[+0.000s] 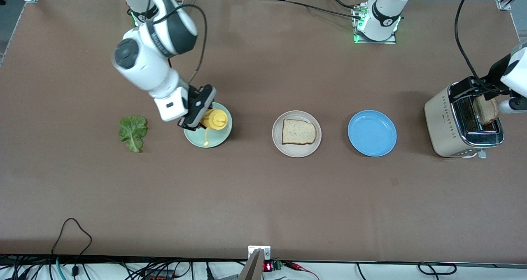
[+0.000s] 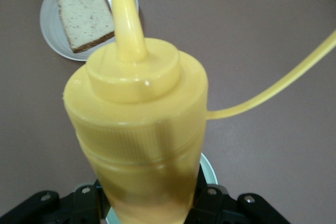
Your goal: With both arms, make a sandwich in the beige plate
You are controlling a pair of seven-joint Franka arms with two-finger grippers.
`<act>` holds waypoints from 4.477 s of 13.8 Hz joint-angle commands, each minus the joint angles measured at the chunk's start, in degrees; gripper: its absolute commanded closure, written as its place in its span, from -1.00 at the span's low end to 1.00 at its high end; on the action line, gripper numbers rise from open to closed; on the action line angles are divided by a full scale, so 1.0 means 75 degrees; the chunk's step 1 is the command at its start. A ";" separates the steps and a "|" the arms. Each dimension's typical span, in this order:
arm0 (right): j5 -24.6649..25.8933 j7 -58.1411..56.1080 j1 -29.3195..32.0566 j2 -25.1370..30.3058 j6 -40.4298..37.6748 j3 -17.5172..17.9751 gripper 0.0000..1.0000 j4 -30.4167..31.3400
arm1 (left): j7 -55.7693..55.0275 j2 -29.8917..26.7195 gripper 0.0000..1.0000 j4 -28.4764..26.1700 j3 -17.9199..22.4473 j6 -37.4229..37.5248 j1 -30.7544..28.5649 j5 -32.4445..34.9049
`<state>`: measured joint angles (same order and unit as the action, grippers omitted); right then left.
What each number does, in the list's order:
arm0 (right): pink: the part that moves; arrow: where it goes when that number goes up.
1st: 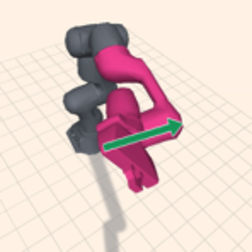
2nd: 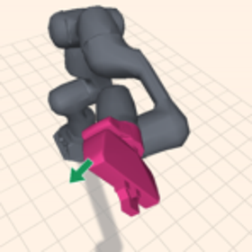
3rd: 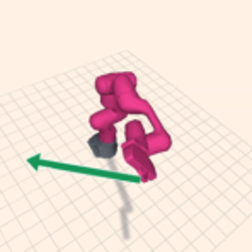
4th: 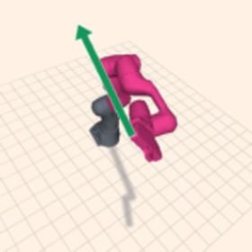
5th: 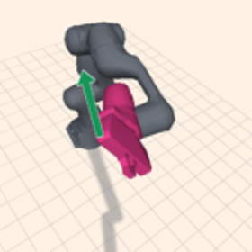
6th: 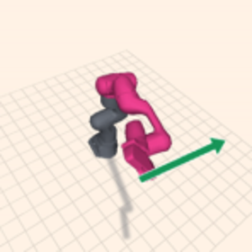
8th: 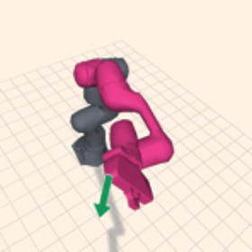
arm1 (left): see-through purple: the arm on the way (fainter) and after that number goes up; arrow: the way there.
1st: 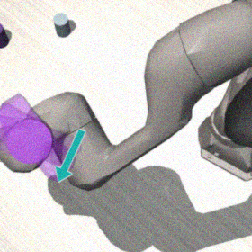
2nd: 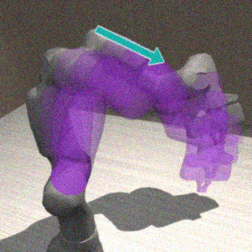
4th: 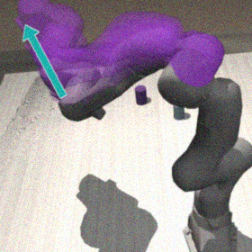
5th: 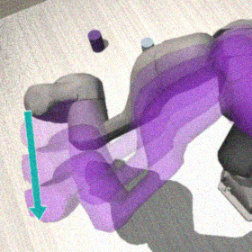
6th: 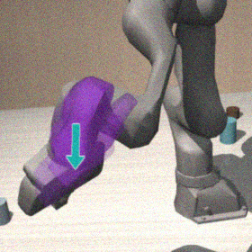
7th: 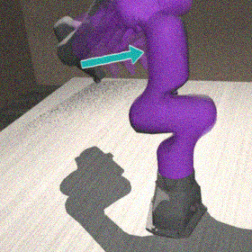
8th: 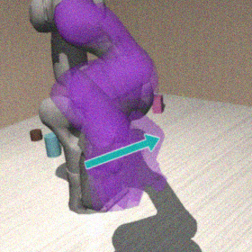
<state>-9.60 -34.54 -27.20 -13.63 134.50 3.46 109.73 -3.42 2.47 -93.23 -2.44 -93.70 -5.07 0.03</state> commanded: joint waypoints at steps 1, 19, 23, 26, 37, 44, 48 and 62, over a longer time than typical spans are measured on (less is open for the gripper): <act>0.1263 0.1950 -0.0718 -0.0057 -0.0435 -0.0087 1.00 -0.0309 | 0.0151 0.0057 -1.00 0.0068 -0.0026 0.0095 -0.0225 0.0113; 0.4936 0.4571 -0.3650 -0.3362 -0.3753 -0.0122 1.00 -0.3778 | 0.0175 0.0233 -1.00 0.0009 -0.0073 0.0223 -0.0987 -0.0825; 0.4936 0.4582 -0.3732 -0.3410 -0.3788 -0.0122 1.00 -0.3790 | 0.0163 0.0198 -1.00 0.0033 -0.0318 0.0271 -0.0905 -0.0580; 0.4831 0.4594 -0.3628 -0.3305 -0.3800 -0.0145 1.00 -0.3872 | 0.0151 0.0174 -1.00 0.0068 -0.0915 0.0201 -0.0905 0.0380; 0.2454 0.1200 -0.0945 -0.0729 -0.4714 -0.0122 1.00 -0.2774 | 0.0151 -0.0048 -1.00 -0.0155 -0.0976 -0.0092 -0.0976 -0.0051; 0.0602 -0.2348 0.1139 0.0866 -0.4128 -0.0134 1.00 -0.0792 | 0.0151 -0.0213 -1.00 -0.0330 -0.0999 -0.0104 -0.0964 -0.0051; -0.0673 -0.4856 0.2428 0.1067 -0.4105 -0.0134 1.00 -0.0194 | 0.0151 -0.0201 -1.00 -0.0330 -0.0988 -0.0139 -0.0987 -0.0063; -0.5585 -1.1657 0.4623 -0.0559 -0.4034 -0.0157 1.00 0.1026 | 0.0151 -0.0201 -1.00 -0.0319 -0.0987 -0.0127 -0.0987 -0.0063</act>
<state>-47.85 -117.39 5.83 -15.15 104.60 1.31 117.55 -3.07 2.50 -94.25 -9.60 -94.08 -11.90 0.72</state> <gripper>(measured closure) 0.396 0.000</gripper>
